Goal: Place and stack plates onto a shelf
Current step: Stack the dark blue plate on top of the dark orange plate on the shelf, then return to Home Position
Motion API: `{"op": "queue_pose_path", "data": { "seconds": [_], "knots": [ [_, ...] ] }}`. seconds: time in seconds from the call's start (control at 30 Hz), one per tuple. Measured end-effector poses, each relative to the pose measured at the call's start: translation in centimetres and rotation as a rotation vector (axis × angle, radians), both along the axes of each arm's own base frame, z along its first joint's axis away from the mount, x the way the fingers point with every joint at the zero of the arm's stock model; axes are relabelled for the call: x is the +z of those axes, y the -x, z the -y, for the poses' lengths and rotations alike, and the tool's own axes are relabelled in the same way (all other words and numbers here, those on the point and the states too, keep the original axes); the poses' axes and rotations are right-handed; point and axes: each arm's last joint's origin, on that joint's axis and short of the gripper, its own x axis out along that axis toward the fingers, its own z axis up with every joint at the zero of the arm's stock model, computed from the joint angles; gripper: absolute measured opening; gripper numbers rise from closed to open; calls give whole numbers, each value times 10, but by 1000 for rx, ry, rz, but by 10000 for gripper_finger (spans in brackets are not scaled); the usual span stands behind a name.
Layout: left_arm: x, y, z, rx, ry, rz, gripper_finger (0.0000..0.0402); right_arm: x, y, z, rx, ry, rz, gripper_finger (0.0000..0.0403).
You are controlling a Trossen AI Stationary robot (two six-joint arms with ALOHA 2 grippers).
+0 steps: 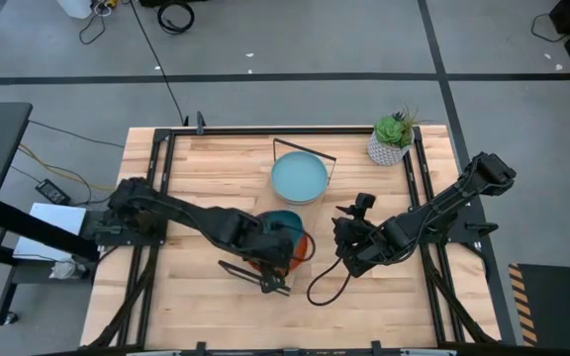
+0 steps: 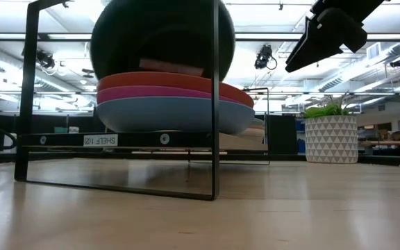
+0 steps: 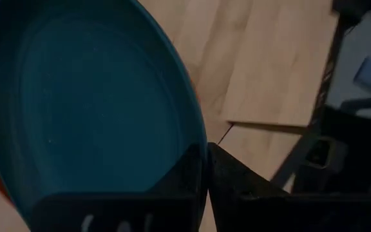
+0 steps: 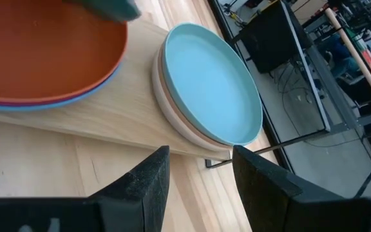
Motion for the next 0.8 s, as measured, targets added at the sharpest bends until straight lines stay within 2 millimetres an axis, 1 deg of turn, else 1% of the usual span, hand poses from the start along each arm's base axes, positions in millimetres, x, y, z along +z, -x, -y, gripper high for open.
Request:
{"op": "queue_pose_path", "data": {
  "seconds": [0.13,0.23,0.33,0.53,0.63,0.73,0.8],
  "knots": [
    [-15,-6,4,-71,-52,-43,21,0,0,0,1,-4,1,175],
    [-21,-7,7,-109,-91,-69,34,0,0,-1,2,-8,-1,175],
    [-22,-5,8,-117,-124,-76,64,0,0,-1,3,-10,-2,175],
    [-19,-4,7,-116,-123,-69,120,0,0,-1,2,-15,-1,175],
    [-19,-4,6,-142,-132,-74,133,-1,0,-1,4,-29,-5,175],
    [-19,-1,6,-193,-156,-93,136,-1,0,-1,5,-35,-7,175],
    [-18,1,6,-213,-207,-87,136,-1,0,-1,5,-35,-6,175]
  ]
}}
